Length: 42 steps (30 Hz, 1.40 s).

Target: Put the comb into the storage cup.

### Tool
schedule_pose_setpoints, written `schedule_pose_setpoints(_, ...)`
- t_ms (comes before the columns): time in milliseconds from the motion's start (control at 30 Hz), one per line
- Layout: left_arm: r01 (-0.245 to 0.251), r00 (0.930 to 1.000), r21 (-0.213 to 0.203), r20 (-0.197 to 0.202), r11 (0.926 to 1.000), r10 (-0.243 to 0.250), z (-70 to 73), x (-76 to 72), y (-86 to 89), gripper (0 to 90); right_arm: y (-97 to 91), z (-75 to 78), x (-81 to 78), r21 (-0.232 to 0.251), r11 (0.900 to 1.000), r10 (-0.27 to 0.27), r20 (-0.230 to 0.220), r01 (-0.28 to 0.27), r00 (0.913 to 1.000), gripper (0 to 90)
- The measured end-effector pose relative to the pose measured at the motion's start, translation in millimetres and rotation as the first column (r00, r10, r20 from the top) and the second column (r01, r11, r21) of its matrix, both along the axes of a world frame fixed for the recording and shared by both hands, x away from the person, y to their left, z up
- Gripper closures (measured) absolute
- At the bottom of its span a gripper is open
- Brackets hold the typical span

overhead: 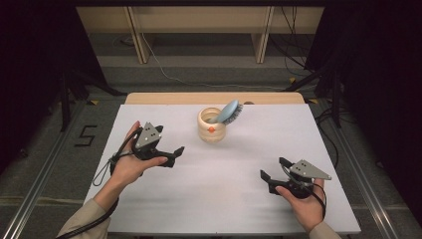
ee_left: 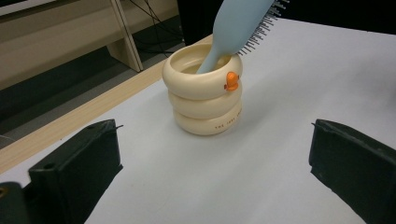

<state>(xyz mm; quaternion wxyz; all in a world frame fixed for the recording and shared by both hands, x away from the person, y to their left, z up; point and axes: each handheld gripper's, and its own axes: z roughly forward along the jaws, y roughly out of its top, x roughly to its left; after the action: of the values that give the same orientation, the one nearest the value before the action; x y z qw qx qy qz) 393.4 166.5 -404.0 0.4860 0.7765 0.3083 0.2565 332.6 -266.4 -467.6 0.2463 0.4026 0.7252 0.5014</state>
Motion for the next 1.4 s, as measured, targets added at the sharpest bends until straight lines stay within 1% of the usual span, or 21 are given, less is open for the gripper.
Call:
schedule_pose_setpoints(167, -0.012, 0.9999, -0.002, 0.009, 0.9999, 0.012, -2.9, -2.6, 5.1, 1.7, 0.2, -0.2, 0.2, 0.001, 1.0, 0.001, 0.001, -0.001, 1.0, 15.9)
schedule_pose_setpoints(433, -0.019, 0.9998, -0.004, 0.006, 0.9998, 0.019, -8.4, -7.3, 11.4, 2.0, 0.3, -0.2, 0.2, 0.002, 1.0, 0.0, 0.001, 0.0, 1.0, 15.9)
schedule_pose_setpoints(467, -0.022, 0.9997, -0.011, 0.006, 0.9997, 0.022, -9.6, -8.1, 11.4, 2.1, 0.4, -0.1, 0.2, 0.002, 1.0, 0.0, 0.002, 0.0, 1.0, 15.9)
schedule_pose_setpoints(600, -0.024, 0.9997, -0.004, 0.002, 0.9997, 0.024, -15.3, -10.6, 14.1, 2.2, 0.4, -0.2, 0.3, 0.001, 1.0, 0.001, 0.001, -0.001, 1.0, 15.9)
schedule_pose_setpoints(800, -0.036, 0.9993, -0.019, -0.006, 0.9992, 0.036, -23.9, -13.8, 17.7, 2.7, 0.4, -0.1, 0.3, 0.001, 1.0, 0.002, 0.001, -0.002, 1.0, 15.9)
schedule_pose_setpoints(833, -0.036, 0.9993, -0.012, -0.007, 0.9993, 0.036, -24.9, -14.3, 18.7, 2.7, 0.4, -0.1, 0.3, 0.002, 1.0, 0.001, 0.002, -0.001, 1.0, 15.9)
schedule_pose_setpoints(967, -0.041, 0.9991, -0.018, -0.011, 0.999, 0.041, -29.2, -16.8, 21.1, 2.8, 0.4, -0.1, 0.3, 0.0, 1.0, 0.002, 0.001, -0.002, 1.0, 15.9)
schedule_pose_setpoints(1100, -0.05, 0.9987, -0.033, -0.01, 0.9982, 0.049, -34.7, -20.1, 24.6, 3.0, 0.3, 0.1, 0.2, 0.0, 1.0, 0.003, 0.001, -0.003, 1.0, 15.9)
schedule_pose_setpoints(1267, -0.047, 0.9988, -0.037, -0.011, 0.9982, 0.047, -42.3, -24.2, 27.9, 3.5, 0.6, 0.2, 0.2, 0.0, 1.0, 0.004, 0.001, -0.004, 1.0, 15.9)
schedule_pose_setpoints(1400, -0.054, 0.9985, -0.039, -0.01, 0.9978, 0.054, -45.3, -25.7, 30.7, 3.5, 0.5, 0.1, 0.2, -0.001, 1.0, 0.004, 0.001, -0.004, 1.0, 15.9)
